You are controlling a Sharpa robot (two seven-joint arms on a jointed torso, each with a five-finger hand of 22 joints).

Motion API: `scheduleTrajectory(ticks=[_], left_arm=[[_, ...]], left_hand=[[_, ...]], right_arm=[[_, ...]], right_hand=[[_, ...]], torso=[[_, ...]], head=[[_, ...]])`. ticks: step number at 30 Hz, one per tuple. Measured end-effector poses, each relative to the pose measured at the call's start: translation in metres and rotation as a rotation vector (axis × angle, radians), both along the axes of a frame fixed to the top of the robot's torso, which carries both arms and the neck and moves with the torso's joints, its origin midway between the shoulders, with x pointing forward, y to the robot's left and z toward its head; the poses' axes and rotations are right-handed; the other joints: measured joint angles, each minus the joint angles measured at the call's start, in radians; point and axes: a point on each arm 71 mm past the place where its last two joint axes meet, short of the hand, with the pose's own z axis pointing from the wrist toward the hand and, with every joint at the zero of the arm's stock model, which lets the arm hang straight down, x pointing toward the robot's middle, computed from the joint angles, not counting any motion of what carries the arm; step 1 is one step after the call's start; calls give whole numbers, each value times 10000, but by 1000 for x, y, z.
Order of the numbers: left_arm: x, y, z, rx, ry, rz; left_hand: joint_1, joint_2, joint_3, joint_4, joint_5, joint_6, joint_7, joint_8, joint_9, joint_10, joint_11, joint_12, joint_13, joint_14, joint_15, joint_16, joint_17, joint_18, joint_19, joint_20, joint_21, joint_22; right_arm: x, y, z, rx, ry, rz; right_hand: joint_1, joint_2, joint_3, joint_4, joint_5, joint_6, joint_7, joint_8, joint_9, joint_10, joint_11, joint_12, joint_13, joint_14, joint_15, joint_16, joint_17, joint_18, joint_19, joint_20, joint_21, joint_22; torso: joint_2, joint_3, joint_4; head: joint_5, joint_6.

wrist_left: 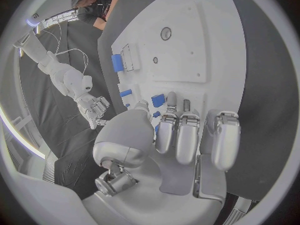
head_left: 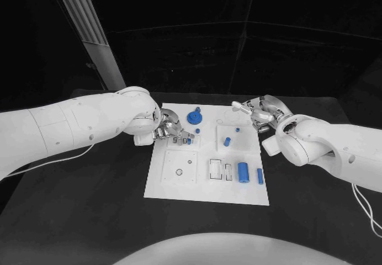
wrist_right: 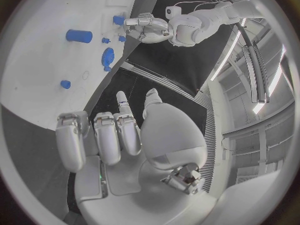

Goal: Assemble the parts on the task board

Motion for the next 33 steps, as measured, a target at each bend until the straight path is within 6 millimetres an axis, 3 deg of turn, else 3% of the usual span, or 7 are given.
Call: scheduleTrajectory(ticks=[17,23,33], left_arm=[[3,-2,-1,-38,-102,75],[4,-2,0,-92,-150,98],[4,-6,-1,-223,-199,17]], left_hand=[[487,-156,0,0,185,67,-3,-79,354,-13,-57,0,0,-37,-36,0,-1,0,0,1,0,0],[618,-197,-28,-28,225,-203,-67,362,1081,1,-72,0,0,-25,-47,0,-1,0,34,-33,-1,-1],[652,-178,-55,0,225,-312,-56,504,1377,1,-71,0,-1,0,-72,0,-2,0,-2,-69,-1,-1]], right_arm=[[-1,1,-6,-171,312,78],[-1,1,-7,-242,383,70],[-1,1,-8,-333,469,62]], right_hand=[[0,0,0,0,0,0,0,37,-2,0,0,0,0,0,0,0,0,0,0,0,0,0],[0,0,0,0,0,0,0,37,-3,0,0,0,0,0,0,0,0,0,0,0,0,0],[0,0,0,0,0,1,0,37,-4,0,0,0,0,0,0,0,0,-1,0,0,0,0]], torso=[[6,-1,11],[6,-1,11],[3,-5,11]], head=[[-48,-16],[-72,-28],[-87,-27]])
